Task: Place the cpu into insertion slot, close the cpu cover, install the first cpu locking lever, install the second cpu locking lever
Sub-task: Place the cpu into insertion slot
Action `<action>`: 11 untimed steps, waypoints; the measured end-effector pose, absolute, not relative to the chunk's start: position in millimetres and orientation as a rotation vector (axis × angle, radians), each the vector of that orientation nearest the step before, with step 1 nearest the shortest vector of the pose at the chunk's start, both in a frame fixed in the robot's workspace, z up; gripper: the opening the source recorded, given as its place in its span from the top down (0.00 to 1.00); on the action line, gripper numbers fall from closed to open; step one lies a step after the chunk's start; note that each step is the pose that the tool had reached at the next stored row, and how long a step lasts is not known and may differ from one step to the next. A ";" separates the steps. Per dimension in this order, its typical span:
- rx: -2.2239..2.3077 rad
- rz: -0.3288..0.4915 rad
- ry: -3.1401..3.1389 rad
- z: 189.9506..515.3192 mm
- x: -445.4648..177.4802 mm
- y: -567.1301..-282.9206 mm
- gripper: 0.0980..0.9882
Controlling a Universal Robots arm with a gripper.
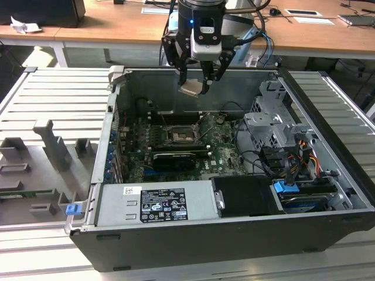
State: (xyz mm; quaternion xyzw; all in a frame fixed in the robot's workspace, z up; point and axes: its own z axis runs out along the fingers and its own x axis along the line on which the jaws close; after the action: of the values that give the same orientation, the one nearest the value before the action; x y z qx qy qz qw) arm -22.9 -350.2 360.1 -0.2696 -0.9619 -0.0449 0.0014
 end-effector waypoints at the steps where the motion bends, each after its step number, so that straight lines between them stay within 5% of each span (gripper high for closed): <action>1: -0.856 -0.141 -3.017 360.1 -22.9 -350.2 0.50; 11: -0.948 -0.141 -2.992 359.6 -22.9 -350.2 0.50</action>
State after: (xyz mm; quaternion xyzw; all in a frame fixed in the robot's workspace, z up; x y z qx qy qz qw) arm -22.9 -350.2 359.6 -0.3017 -0.9523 -0.0449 -0.0002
